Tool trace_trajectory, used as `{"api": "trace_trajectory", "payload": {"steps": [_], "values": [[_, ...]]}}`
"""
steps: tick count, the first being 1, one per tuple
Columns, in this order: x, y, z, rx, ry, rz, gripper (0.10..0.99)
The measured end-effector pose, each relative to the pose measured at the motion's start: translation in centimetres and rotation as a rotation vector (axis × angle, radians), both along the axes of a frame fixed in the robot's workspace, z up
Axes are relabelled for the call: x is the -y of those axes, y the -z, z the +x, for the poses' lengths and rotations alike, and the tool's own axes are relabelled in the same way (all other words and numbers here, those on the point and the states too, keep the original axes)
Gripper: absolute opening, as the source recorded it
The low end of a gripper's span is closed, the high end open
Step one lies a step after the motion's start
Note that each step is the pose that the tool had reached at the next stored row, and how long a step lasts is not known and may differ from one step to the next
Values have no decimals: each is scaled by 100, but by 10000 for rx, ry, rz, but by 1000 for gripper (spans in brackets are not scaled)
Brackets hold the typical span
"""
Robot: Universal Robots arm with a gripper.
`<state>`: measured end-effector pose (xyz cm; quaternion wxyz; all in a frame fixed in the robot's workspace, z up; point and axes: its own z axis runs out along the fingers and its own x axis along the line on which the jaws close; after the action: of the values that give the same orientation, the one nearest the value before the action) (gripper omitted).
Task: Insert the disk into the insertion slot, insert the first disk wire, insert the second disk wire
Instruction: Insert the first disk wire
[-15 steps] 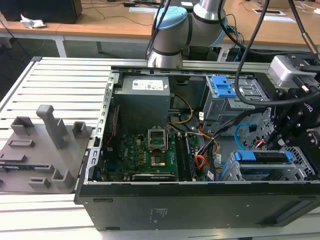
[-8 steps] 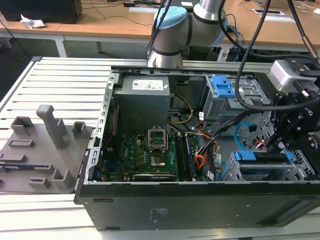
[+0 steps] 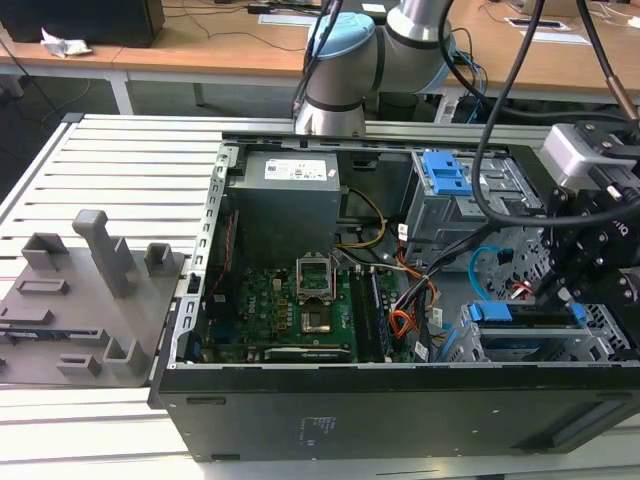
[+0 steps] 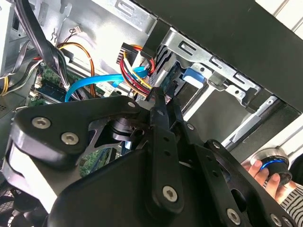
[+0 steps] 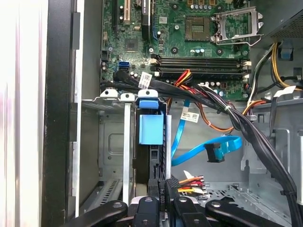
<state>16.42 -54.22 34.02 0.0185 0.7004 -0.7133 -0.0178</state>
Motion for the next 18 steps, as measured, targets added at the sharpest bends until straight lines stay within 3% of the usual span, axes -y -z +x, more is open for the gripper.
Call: {"api": "trace_trajectory", "payload": {"steps": [13, 16, 17, 18], "values": [[22, 72, 33, 0, -1, 20, 180], [23, 65, 33, -1, -1, 4, 251], [22, 62, 33, -1, -1, 1, 318], [23, 43, 33, -1, 0, 1, 318]]}}
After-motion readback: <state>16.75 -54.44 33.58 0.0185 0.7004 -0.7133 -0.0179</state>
